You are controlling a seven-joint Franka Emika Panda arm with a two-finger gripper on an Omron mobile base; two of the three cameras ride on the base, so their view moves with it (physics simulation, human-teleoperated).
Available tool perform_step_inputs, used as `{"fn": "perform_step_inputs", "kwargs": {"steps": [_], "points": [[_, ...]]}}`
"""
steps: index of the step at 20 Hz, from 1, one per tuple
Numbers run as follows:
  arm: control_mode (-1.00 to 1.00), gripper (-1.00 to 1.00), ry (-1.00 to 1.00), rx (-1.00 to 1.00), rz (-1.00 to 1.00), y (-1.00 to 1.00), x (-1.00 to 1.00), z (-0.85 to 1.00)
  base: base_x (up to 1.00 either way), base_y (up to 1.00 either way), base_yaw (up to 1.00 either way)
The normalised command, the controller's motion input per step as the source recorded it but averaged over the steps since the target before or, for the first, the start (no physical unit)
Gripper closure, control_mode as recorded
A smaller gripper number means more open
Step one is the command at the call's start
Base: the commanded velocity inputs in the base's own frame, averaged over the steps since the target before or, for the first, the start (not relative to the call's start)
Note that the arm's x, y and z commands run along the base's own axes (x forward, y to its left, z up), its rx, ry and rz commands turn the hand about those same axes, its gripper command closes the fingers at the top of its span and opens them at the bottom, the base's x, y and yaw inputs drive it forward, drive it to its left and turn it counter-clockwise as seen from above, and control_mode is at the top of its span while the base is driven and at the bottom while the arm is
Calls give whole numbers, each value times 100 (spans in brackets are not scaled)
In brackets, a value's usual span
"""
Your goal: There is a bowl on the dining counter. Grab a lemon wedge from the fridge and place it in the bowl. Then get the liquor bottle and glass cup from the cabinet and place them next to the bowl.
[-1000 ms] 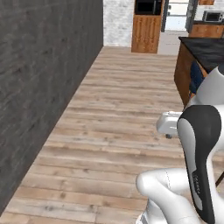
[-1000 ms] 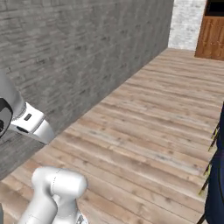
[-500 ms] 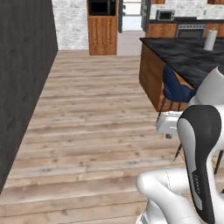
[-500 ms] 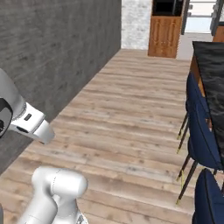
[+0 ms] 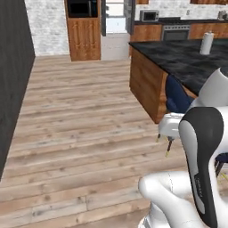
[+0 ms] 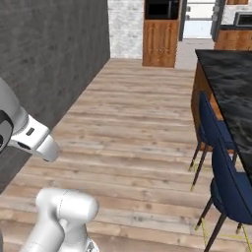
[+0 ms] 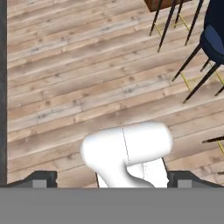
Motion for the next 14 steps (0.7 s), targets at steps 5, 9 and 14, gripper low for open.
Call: {"fn": "perform_step_inputs", "kwargs": {"steps": [5, 9, 14], "points": [[100, -100, 0, 0, 0, 0, 0, 0, 100, 39, -17], [100, -100, 0, 0, 0, 0, 0, 0, 100, 35, -12], [100, -100, 0, 0, 0, 0, 0, 0, 100, 37, -8]]}}
